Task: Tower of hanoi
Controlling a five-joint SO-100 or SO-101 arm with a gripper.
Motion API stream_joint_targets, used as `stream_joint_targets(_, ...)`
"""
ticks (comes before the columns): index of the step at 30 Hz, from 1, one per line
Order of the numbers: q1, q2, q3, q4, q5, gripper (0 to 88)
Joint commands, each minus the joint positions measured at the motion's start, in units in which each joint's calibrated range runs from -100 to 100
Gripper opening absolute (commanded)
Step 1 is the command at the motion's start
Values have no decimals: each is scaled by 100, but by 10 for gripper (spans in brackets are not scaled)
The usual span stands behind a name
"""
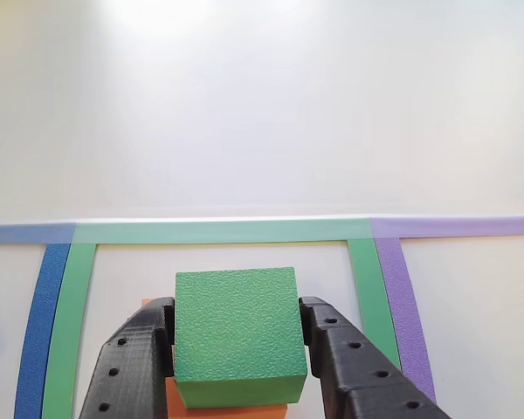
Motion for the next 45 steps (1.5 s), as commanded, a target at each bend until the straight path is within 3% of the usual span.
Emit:
stream_joint_targets(1,-126,-767,-410,756,38,57)
stream_joint_targets(10,-72,-1873,-2337,3873,38,56)
stream_joint_targets(20,561,-3050,-5335,9271,38,55)
stream_joint_targets(27,1133,-2842,-7680,12015,38,54)
stream_joint_targets(36,2284,-2946,-9297,13852,38,54)
stream_joint_targets(45,3565,-2970,-9488,14233,38,54)
